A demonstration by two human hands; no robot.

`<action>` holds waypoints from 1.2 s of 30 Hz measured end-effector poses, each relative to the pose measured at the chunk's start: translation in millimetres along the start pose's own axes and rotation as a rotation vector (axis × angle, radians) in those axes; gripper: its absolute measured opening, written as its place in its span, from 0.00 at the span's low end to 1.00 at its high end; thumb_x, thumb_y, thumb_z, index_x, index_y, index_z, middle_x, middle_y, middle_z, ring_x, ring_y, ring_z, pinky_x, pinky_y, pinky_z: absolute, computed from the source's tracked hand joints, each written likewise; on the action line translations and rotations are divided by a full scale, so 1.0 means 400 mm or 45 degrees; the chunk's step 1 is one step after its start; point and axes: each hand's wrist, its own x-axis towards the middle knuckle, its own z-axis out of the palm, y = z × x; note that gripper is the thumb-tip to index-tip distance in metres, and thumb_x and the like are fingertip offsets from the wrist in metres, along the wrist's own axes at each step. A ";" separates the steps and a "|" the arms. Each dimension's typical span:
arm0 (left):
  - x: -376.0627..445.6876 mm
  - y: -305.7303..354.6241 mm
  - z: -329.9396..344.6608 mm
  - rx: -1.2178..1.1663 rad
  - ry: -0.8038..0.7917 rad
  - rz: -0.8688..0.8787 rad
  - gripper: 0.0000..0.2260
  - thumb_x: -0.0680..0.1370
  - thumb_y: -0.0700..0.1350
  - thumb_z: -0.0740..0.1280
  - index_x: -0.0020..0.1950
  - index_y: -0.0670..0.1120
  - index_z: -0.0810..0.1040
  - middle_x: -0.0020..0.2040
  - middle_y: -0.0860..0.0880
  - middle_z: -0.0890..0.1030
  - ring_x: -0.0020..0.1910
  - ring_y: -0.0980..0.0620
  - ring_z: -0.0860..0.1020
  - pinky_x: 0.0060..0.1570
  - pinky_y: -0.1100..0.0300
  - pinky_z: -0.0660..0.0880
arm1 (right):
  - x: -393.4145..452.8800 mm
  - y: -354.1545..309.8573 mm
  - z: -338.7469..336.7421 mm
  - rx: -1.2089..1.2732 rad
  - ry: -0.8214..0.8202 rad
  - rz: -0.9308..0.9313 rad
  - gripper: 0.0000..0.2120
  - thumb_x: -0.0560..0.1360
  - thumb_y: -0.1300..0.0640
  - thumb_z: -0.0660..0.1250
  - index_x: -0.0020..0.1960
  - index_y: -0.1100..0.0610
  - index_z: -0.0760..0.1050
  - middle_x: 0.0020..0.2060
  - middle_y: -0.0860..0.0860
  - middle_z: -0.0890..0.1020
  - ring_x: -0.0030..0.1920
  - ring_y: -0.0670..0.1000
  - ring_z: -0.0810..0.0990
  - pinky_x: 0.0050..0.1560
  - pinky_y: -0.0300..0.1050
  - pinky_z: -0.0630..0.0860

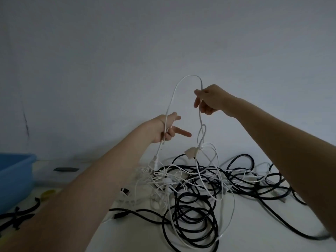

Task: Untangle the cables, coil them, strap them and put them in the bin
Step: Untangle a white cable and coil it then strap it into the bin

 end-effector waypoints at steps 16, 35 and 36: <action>0.012 -0.053 0.005 -0.463 -0.028 0.018 0.14 0.84 0.48 0.50 0.48 0.42 0.70 0.20 0.51 0.67 0.14 0.60 0.59 0.12 0.71 0.52 | -0.065 0.133 0.067 0.139 -0.421 0.100 0.10 0.76 0.69 0.60 0.54 0.58 0.69 0.56 0.56 0.79 0.55 0.57 0.76 0.59 0.54 0.72; 0.029 -0.127 -0.061 -0.484 0.112 -0.167 0.18 0.84 0.42 0.46 0.43 0.37 0.71 0.18 0.51 0.64 0.12 0.61 0.59 0.11 0.71 0.52 | -0.038 0.105 0.128 0.484 -0.126 -0.023 0.14 0.68 0.74 0.68 0.34 0.58 0.70 0.35 0.61 0.79 0.30 0.48 0.72 0.30 0.38 0.63; 0.031 -0.135 -0.068 -0.500 0.134 -0.186 0.17 0.83 0.40 0.46 0.43 0.37 0.71 0.17 0.52 0.63 0.12 0.61 0.59 0.11 0.71 0.52 | -0.034 0.097 0.108 0.587 -0.062 -0.026 0.14 0.68 0.75 0.67 0.33 0.58 0.70 0.32 0.60 0.79 0.30 0.49 0.70 0.30 0.40 0.62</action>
